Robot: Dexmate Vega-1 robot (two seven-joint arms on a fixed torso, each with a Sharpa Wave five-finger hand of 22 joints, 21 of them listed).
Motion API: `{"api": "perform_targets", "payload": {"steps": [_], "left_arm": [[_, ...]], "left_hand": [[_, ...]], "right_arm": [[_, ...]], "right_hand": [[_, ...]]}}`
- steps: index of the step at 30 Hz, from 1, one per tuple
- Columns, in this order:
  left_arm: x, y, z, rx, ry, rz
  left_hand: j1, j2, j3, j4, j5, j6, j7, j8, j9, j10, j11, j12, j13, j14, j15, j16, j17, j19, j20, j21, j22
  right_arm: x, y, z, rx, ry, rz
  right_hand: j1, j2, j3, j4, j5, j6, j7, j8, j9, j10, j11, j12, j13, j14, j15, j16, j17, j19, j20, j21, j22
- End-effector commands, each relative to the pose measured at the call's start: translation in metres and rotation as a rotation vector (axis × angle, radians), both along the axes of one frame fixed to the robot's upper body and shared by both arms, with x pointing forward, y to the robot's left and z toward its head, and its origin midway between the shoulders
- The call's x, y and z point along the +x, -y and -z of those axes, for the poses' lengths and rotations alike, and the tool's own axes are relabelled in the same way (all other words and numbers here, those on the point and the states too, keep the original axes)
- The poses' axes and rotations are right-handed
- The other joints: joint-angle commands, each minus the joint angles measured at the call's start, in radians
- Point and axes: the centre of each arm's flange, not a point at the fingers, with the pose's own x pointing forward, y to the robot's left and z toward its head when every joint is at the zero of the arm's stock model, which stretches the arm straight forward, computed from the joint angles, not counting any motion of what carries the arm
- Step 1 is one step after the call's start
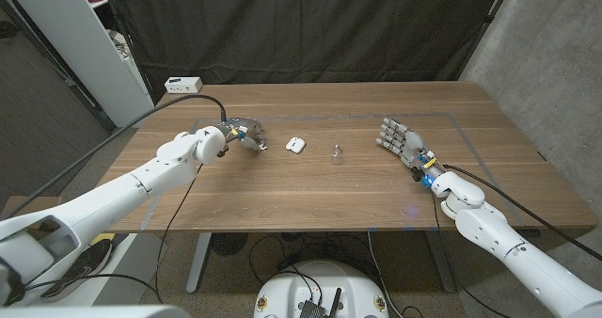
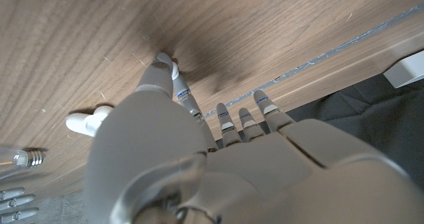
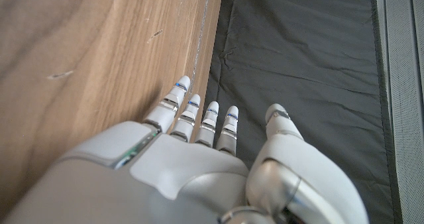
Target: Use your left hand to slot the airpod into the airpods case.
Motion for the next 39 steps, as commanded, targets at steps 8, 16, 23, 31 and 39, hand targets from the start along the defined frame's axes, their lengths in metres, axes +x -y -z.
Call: {"api": "perform_targets", "payload": {"steps": [8, 16, 23, 31, 39], "left_arm": [[-0.012, 0.002, -0.006, -0.008, 0.028, 0.014], [-0.027, 0.01, -0.025, 0.026, 0.056, 0.012], [-0.036, 0.021, -0.039, 0.081, 0.071, -0.01], [-0.048, 0.044, -0.044, 0.159, 0.062, -0.039], [-0.053, 0.073, -0.055, 0.228, 0.028, -0.069]], "left_hand": [[0.02, 0.006, -0.021, 0.006, -0.005, 0.055, 0.019, 0.036, 0.029, 0.026, -0.006, 0.009, 0.006, 0.031, -0.079, 0.006, 0.001, 0.02, -0.001, 0.009, 0.002], [0.019, 0.006, -0.03, 0.01, -0.009, 0.066, 0.031, 0.046, 0.041, 0.038, -0.006, 0.011, 0.006, 0.043, -0.084, 0.007, 0.001, 0.027, -0.002, 0.011, 0.003], [0.02, 0.006, -0.037, 0.011, -0.013, 0.077, 0.035, 0.056, 0.052, 0.047, -0.005, 0.012, 0.005, 0.051, -0.087, 0.006, 0.001, 0.032, -0.003, 0.012, 0.004], [0.023, 0.006, -0.044, 0.01, -0.019, 0.075, 0.034, 0.058, 0.06, 0.049, -0.007, 0.011, 0.004, 0.054, -0.087, 0.004, 0.001, 0.034, -0.002, 0.012, 0.004], [0.024, 0.007, -0.05, 0.011, -0.025, 0.069, 0.031, 0.054, 0.059, 0.048, -0.008, 0.007, 0.003, 0.054, -0.088, 0.002, 0.001, 0.034, -0.001, 0.011, 0.005]], "right_arm": [[-0.003, -0.003, 0.004, 0.002, -0.005, 0.002], [-0.003, -0.005, 0.004, 0.005, -0.011, -0.006], [-0.003, -0.005, 0.002, -0.005, -0.015, -0.019], [0.005, 0.004, -0.001, -0.021, -0.031, -0.071], [0.009, 0.025, -0.007, -0.011, -0.021, -0.11]], "right_hand": [[-0.012, -0.001, 0.002, 0.009, 0.008, 0.002, -0.003, 0.0, 0.001, 0.008, -0.001, 0.005, 0.003, 0.012, -0.106, -0.005, 0.002, -0.004, 0.003, 0.006, 0.003], [-0.015, -0.002, 0.009, 0.008, 0.009, 0.0, -0.046, -0.001, 0.001, 0.006, 0.001, 0.004, 0.004, 0.012, -0.106, -0.008, -0.001, -0.005, 0.003, 0.006, 0.003], [-0.014, -0.003, 0.014, 0.005, 0.009, 0.0, -0.055, -0.001, 0.002, 0.005, 0.001, 0.003, 0.004, 0.012, -0.106, -0.01, -0.002, -0.004, 0.003, 0.007, 0.003], [-0.013, -0.004, 0.018, 0.003, 0.01, -0.001, -0.048, -0.002, 0.002, 0.007, 0.002, 0.004, 0.004, 0.013, -0.105, -0.011, -0.003, -0.004, 0.004, 0.006, 0.003], [-0.012, -0.004, 0.021, 0.0, 0.01, -0.003, -0.044, -0.002, 0.002, 0.007, -0.001, 0.003, 0.004, 0.012, -0.106, -0.012, -0.004, -0.004, 0.004, 0.007, 0.003]]}}
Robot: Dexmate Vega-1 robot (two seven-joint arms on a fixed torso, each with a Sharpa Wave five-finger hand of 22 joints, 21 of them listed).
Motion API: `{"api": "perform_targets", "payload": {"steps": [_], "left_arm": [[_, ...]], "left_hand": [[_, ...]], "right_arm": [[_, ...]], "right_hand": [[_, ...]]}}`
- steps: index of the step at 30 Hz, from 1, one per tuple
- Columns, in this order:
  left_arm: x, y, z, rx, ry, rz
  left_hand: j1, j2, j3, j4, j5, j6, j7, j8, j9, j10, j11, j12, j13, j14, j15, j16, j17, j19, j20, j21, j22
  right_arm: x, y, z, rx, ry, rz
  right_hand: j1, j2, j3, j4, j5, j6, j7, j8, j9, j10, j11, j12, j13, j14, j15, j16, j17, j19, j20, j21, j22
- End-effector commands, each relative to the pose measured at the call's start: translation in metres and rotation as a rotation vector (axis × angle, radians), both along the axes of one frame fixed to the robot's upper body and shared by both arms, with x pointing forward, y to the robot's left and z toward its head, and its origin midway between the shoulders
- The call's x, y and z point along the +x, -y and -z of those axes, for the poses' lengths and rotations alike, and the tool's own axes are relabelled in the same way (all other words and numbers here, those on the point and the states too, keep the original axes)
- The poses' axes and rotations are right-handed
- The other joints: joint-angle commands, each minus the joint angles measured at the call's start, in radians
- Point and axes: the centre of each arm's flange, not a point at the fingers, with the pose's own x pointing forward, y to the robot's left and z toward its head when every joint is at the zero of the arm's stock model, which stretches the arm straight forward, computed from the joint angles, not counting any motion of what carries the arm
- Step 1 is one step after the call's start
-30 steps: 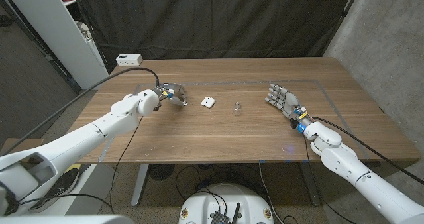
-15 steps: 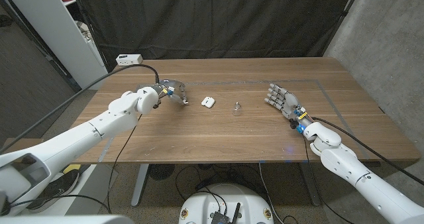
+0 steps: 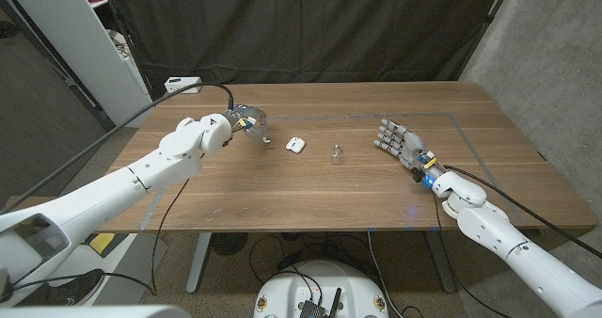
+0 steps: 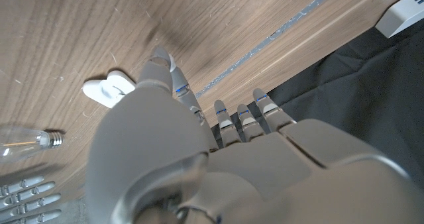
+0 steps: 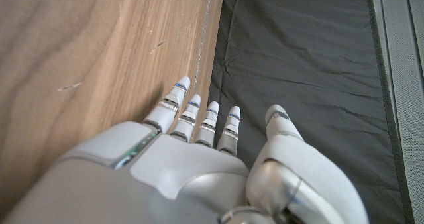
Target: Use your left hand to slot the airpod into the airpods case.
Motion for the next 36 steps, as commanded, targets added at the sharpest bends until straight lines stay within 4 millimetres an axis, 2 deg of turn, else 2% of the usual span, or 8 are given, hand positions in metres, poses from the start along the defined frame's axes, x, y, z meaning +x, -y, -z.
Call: {"api": "perform_targets", "payload": {"steps": [1, 10, 25, 28, 36], "left_arm": [[-0.012, 0.039, -0.017, 0.102, -0.021, -0.043], [-0.003, 0.057, -0.026, 0.123, -0.002, -0.037], [0.022, 0.056, -0.032, 0.148, -0.031, 0.011], [0.026, 0.059, -0.033, 0.167, -0.043, 0.022], [0.027, 0.063, -0.036, 0.231, -0.081, 0.028]], "left_hand": [[0.004, 0.008, -0.007, 0.001, -0.003, -0.002, -0.009, -0.005, 0.018, 0.009, 0.001, -0.001, 0.001, 0.007, -0.087, 0.002, 0.001, 0.009, 0.002, 0.003, 0.005], [0.006, 0.011, -0.013, 0.001, -0.009, -0.004, -0.011, -0.009, 0.015, 0.012, -0.001, -0.003, 0.0, 0.009, -0.091, 0.001, 0.001, 0.01, 0.0, 0.003, 0.005], [0.003, 0.017, -0.022, 0.005, -0.016, -0.014, -0.007, -0.018, 0.013, 0.015, 0.0, -0.005, 0.001, 0.01, -0.094, -0.001, 0.001, 0.012, 0.001, 0.003, 0.006], [0.0, 0.017, -0.026, 0.007, -0.018, -0.029, -0.021, -0.025, 0.012, 0.017, -0.001, -0.005, 0.002, 0.011, -0.097, -0.001, 0.001, 0.011, -0.001, 0.003, 0.006], [-0.001, 0.019, -0.031, 0.007, -0.018, -0.016, -0.025, -0.023, 0.011, 0.02, -0.008, -0.005, 0.002, 0.011, -0.103, -0.002, 0.001, 0.008, 0.0, 0.001, 0.006]], "right_arm": [[0.005, 0.024, -0.007, 0.005, 0.006, -0.054], [0.001, 0.044, -0.002, 0.034, 0.012, -0.033], [0.007, 0.057, -0.001, 0.065, 0.003, -0.002], [0.009, 0.059, -0.001, 0.064, 0.004, -0.003], [0.007, 0.063, 0.005, 0.07, 0.007, -0.004]], "right_hand": [[-0.002, -0.003, 0.006, -0.001, 0.006, 0.0, 0.001, -0.002, 0.002, 0.006, -0.001, 0.003, 0.004, 0.007, -0.101, -0.004, 0.001, -0.004, 0.004, 0.006, 0.003], [-0.003, -0.004, 0.007, -0.004, 0.006, -0.002, 0.024, -0.002, 0.002, 0.005, 0.0, 0.003, 0.004, 0.008, -0.101, -0.003, 0.002, -0.004, 0.005, 0.007, 0.003], [-0.001, -0.003, 0.008, -0.007, 0.005, -0.002, 0.028, -0.002, 0.002, 0.005, -0.006, 0.002, 0.004, 0.007, -0.102, -0.002, 0.003, -0.004, 0.006, 0.007, 0.003], [-0.001, -0.003, 0.008, -0.008, 0.005, -0.003, 0.027, -0.002, 0.002, 0.006, -0.003, 0.002, 0.004, 0.007, -0.101, -0.001, 0.003, -0.003, 0.006, 0.007, 0.003], [0.0, -0.003, 0.008, -0.01, 0.005, -0.003, 0.025, -0.002, 0.002, 0.007, -0.002, 0.003, 0.004, 0.006, -0.101, -0.001, 0.004, -0.004, 0.007, 0.007, 0.003]]}}
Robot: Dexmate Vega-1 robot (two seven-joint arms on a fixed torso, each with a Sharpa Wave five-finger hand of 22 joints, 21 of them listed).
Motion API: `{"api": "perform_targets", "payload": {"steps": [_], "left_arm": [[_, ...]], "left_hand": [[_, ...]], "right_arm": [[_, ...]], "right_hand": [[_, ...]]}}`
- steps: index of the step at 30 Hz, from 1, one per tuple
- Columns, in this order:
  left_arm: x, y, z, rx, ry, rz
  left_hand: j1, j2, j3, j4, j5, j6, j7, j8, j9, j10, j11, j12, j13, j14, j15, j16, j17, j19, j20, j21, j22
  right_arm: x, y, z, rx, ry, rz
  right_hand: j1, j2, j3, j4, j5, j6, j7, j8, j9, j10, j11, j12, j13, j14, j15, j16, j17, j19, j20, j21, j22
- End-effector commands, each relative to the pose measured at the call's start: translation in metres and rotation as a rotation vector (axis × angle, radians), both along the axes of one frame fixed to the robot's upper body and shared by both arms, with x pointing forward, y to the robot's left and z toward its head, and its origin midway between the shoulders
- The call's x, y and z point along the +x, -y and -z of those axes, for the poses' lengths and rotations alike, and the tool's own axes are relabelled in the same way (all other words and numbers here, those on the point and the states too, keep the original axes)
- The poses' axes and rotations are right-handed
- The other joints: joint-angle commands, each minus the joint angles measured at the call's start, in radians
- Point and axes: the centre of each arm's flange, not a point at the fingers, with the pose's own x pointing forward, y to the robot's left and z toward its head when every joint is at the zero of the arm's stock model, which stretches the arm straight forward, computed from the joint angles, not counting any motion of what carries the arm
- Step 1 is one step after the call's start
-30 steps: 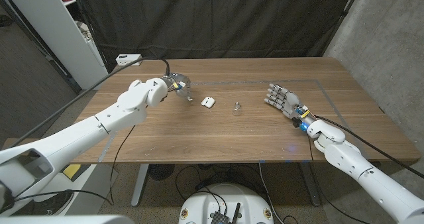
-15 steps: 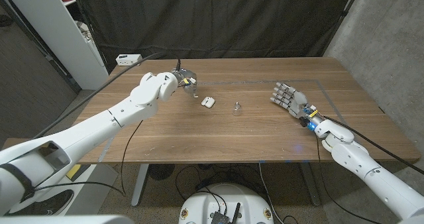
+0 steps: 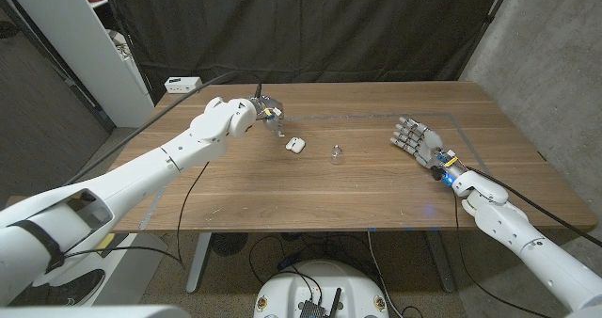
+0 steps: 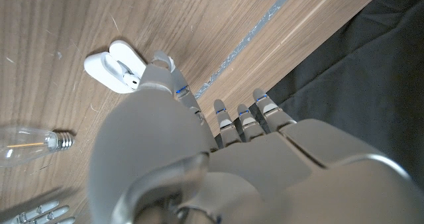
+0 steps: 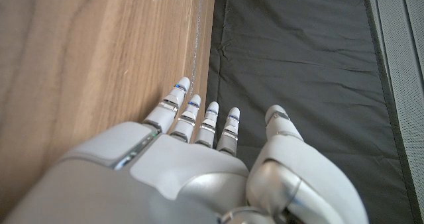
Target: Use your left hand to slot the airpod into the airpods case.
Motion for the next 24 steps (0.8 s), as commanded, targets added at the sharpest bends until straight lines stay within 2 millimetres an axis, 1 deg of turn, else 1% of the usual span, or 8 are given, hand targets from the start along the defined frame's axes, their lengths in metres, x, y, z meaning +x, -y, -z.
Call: {"api": "perform_targets", "payload": {"steps": [1, 5, 7, 12, 16, 19, 24], "left_arm": [[0.007, 0.006, -0.006, 0.077, -0.05, 0.016], [0.007, 0.01, -0.007, 0.113, -0.059, 0.023], [0.007, 0.013, -0.007, 0.137, -0.068, 0.027], [0.011, 0.02, -0.007, 0.189, -0.091, 0.035], [0.013, 0.022, -0.009, 0.218, -0.098, 0.035], [0.016, 0.022, -0.01, 0.235, -0.098, 0.035], [0.019, 0.024, -0.013, 0.261, -0.092, 0.049]], "left_hand": [[0.001, 0.005, -0.005, -0.002, -0.003, 0.014, -0.007, 0.003, 0.004, 0.008, -0.008, -0.001, 0.002, 0.012, -0.104, -0.001, 0.001, 0.005, 0.002, 0.001, 0.001], [0.002, 0.006, -0.006, -0.003, -0.003, 0.021, -0.002, 0.005, 0.003, 0.007, -0.007, -0.002, 0.002, 0.009, -0.105, -0.002, 0.001, 0.003, 0.003, 0.001, 0.002], [0.004, 0.006, -0.006, -0.004, -0.004, 0.025, -0.003, 0.005, 0.003, 0.009, -0.014, -0.002, 0.002, 0.01, -0.107, -0.002, 0.001, 0.004, 0.002, 0.001, 0.002], [0.006, 0.008, -0.007, -0.004, -0.004, 0.026, -0.004, 0.005, 0.002, 0.007, -0.013, -0.003, 0.003, 0.01, -0.11, -0.002, 0.001, 0.004, 0.002, 0.001, 0.002], [0.008, 0.01, -0.008, -0.005, -0.005, 0.026, -0.003, 0.004, 0.002, 0.007, -0.017, -0.004, 0.003, 0.011, -0.112, -0.002, 0.001, 0.003, 0.002, 0.001, 0.002], [0.009, 0.011, -0.009, -0.005, -0.005, 0.021, -0.006, 0.001, 0.001, 0.005, -0.013, -0.005, 0.003, 0.011, -0.113, -0.002, 0.001, 0.003, 0.001, 0.001, 0.002], [0.01, 0.013, -0.01, -0.005, -0.006, 0.017, -0.009, -0.001, 0.002, 0.007, -0.013, -0.005, 0.003, 0.011, -0.112, -0.002, 0.0, 0.003, 0.001, 0.001, 0.002]], "right_arm": [[-0.001, 0.008, 0.005, 0.011, 0.004, 0.003], [-0.002, 0.011, 0.005, 0.01, 0.011, 0.004], [-0.002, 0.013, 0.006, 0.008, 0.012, 0.003], [-0.002, 0.015, 0.008, 0.009, 0.01, 0.0], [-0.003, 0.017, 0.01, 0.009, 0.009, -0.001], [-0.003, 0.019, 0.011, 0.009, 0.01, 0.002], [-0.003, 0.02, 0.011, 0.007, 0.013, 0.007]], "right_hand": [[0.0, -0.003, 0.004, -0.006, 0.005, 0.002, 0.008, -0.002, 0.002, 0.007, -0.002, 0.003, 0.004, 0.006, -0.101, -0.001, 0.004, 0.002, 0.002, 0.007, 0.003], [-0.001, -0.002, 0.004, -0.006, 0.004, 0.002, 0.008, -0.002, 0.002, 0.007, -0.005, 0.003, 0.004, 0.006, -0.101, 0.0, 0.004, 0.001, 0.003, 0.006, 0.003], [0.0, -0.002, 0.004, -0.006, 0.004, 0.002, 0.007, -0.002, 0.002, 0.006, -0.004, 0.002, 0.005, 0.006, -0.102, 0.0, 0.004, 0.001, 0.002, 0.006, 0.003], [0.0, -0.002, 0.004, -0.007, 0.004, 0.002, 0.008, -0.002, 0.002, 0.006, -0.005, 0.002, 0.005, 0.003, -0.099, -0.001, 0.004, 0.0, 0.004, 0.006, 0.003], [-0.001, -0.002, 0.003, -0.007, 0.004, 0.001, 0.008, -0.002, 0.002, 0.006, -0.001, 0.002, 0.005, 0.004, -0.099, 0.0, 0.005, 0.0, 0.004, 0.006, 0.003], [-0.001, -0.002, 0.003, -0.007, 0.004, 0.002, 0.008, -0.002, 0.002, 0.007, -0.001, 0.002, 0.005, 0.004, -0.1, 0.001, 0.005, 0.0, 0.004, 0.006, 0.003], [-0.002, -0.002, 0.003, -0.007, 0.004, 0.003, 0.007, -0.001, 0.002, 0.006, -0.002, 0.002, 0.005, 0.004, -0.099, 0.001, 0.006, -0.001, 0.004, 0.006, 0.003]]}}
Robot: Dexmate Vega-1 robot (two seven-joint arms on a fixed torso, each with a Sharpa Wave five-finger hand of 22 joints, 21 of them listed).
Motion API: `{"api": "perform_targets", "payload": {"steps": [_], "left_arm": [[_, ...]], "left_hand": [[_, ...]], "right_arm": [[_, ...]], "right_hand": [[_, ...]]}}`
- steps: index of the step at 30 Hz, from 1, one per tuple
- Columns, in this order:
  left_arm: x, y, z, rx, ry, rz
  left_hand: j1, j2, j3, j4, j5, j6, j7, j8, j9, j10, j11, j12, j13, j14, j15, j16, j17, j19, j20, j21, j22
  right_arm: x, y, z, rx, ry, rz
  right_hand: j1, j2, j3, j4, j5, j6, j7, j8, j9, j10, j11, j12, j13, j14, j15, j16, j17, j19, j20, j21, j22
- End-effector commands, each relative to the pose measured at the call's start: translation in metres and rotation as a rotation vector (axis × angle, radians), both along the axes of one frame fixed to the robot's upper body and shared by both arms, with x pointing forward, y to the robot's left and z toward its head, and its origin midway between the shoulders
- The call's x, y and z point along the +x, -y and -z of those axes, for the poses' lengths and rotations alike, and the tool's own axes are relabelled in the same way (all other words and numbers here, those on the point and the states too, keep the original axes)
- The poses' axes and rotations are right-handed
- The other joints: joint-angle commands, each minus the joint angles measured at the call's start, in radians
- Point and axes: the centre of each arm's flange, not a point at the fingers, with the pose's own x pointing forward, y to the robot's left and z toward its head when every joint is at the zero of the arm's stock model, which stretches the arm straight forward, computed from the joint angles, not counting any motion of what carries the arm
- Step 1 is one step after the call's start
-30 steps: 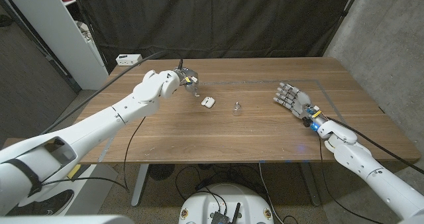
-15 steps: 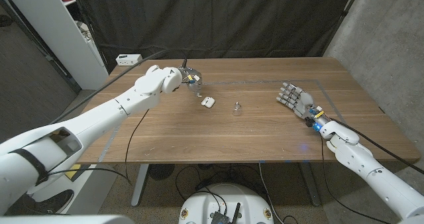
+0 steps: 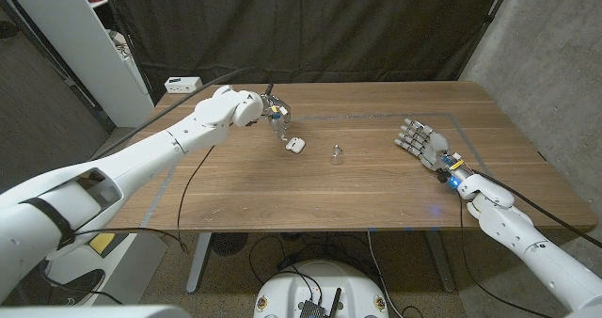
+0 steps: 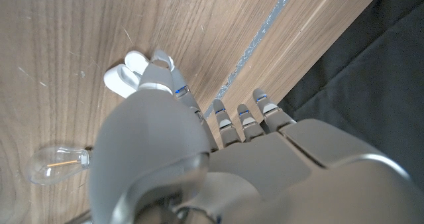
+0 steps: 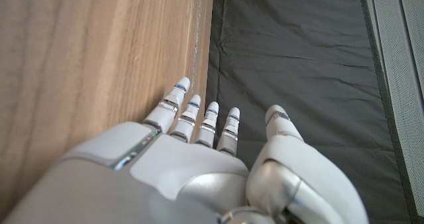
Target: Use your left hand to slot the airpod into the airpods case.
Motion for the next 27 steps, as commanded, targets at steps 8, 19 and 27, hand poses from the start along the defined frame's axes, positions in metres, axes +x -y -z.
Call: {"api": "perform_targets", "payload": {"steps": [8, 19, 27], "left_arm": [[0.016, 0.007, -0.011, 0.109, -0.009, 0.045], [0.018, 0.01, -0.017, 0.172, -0.024, 0.088], [0.013, 0.016, -0.015, 0.209, -0.024, 0.104]], "left_hand": [[0.008, 0.012, -0.005, -0.002, -0.006, -0.005, -0.016, 0.002, 0.002, 0.005, -0.005, -0.002, 0.004, 0.012, -0.112, -0.002, 0.0, 0.004, 0.002, 0.001, 0.003], [0.018, 0.02, -0.004, -0.005, -0.006, -0.021, -0.019, -0.008, 0.001, 0.008, -0.003, -0.002, 0.005, 0.014, -0.112, -0.003, 0.0, 0.007, -0.001, 0.003, 0.003], [0.023, 0.024, -0.004, -0.006, -0.006, -0.013, -0.018, -0.006, 0.001, 0.013, -0.008, -0.001, 0.006, 0.016, -0.117, -0.002, 0.0, 0.009, -0.002, 0.004, 0.003]], "right_arm": [[-0.004, 0.002, 0.005, 0.0, 0.006, 0.006], [-0.006, -0.002, 0.007, -0.003, 0.007, 0.009], [-0.01, -0.002, 0.013, 0.001, 0.016, 0.012]], "right_hand": [[-0.004, -0.002, 0.003, -0.008, 0.004, 0.002, 0.008, -0.001, 0.002, 0.006, -0.003, 0.002, 0.005, 0.004, -0.1, 0.002, 0.003, -0.001, 0.005, 0.006, 0.003], [-0.004, -0.002, 0.003, -0.008, 0.003, 0.003, 0.007, -0.001, 0.002, 0.007, 0.002, 0.002, 0.005, 0.001, -0.098, 0.001, 0.003, -0.002, 0.005, 0.006, 0.004], [-0.004, -0.002, 0.003, -0.01, 0.003, 0.003, 0.006, -0.001, 0.002, 0.008, -0.001, 0.003, 0.005, 0.001, -0.098, 0.001, 0.003, -0.003, 0.006, 0.006, 0.004]]}}
